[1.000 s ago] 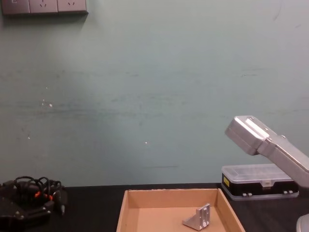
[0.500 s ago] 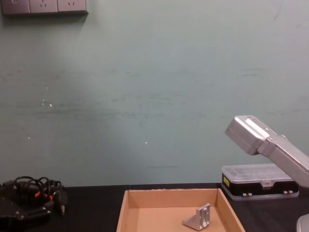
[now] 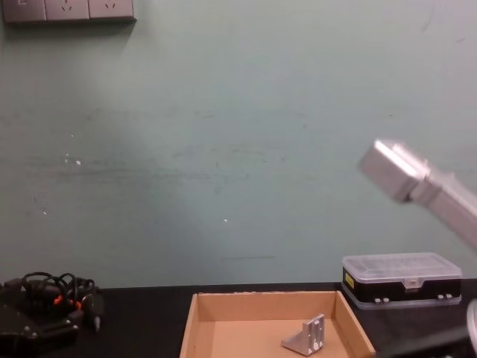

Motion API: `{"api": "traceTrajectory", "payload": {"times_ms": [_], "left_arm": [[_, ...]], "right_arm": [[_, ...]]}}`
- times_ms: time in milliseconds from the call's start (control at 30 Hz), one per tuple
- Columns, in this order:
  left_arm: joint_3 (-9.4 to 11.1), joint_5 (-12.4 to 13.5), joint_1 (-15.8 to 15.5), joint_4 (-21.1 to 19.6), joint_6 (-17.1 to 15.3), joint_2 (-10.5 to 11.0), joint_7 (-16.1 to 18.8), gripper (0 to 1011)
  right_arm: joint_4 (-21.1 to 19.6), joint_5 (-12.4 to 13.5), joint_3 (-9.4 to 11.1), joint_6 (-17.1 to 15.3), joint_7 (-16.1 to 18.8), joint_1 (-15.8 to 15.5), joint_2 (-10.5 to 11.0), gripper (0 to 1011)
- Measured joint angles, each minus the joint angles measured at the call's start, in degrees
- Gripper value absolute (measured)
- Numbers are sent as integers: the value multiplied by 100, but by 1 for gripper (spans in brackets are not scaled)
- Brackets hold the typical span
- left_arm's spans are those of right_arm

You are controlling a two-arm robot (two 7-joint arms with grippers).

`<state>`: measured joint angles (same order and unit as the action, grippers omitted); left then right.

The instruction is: Use one hand to pick up the angle iron from the table and place it into the box.

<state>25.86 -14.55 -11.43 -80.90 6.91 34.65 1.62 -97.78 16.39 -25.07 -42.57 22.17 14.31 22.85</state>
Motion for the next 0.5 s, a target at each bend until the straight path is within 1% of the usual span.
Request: {"api": "traceTrajectory", "payload": {"times_ms": [100,200,300,367,500], "left_arm": [[0,0,0,0,0,0,0,1011],[0,0,0,0,0,0,0,1011],[0,0,0,0,0,0,0,1011],[0,0,0,0,0,0,0,1011],[0,0,0,0,0,0,0,1011]], "right_arm": [[-156,29,58,15,-10,10,13,75],[-221,42,89,18,-34,57,6,75],[-240,51,127,27,-84,221,-40,75],[-208,48,137,30,-102,303,-69,75],[55,23,161,31,-186,597,-199,75]]}}
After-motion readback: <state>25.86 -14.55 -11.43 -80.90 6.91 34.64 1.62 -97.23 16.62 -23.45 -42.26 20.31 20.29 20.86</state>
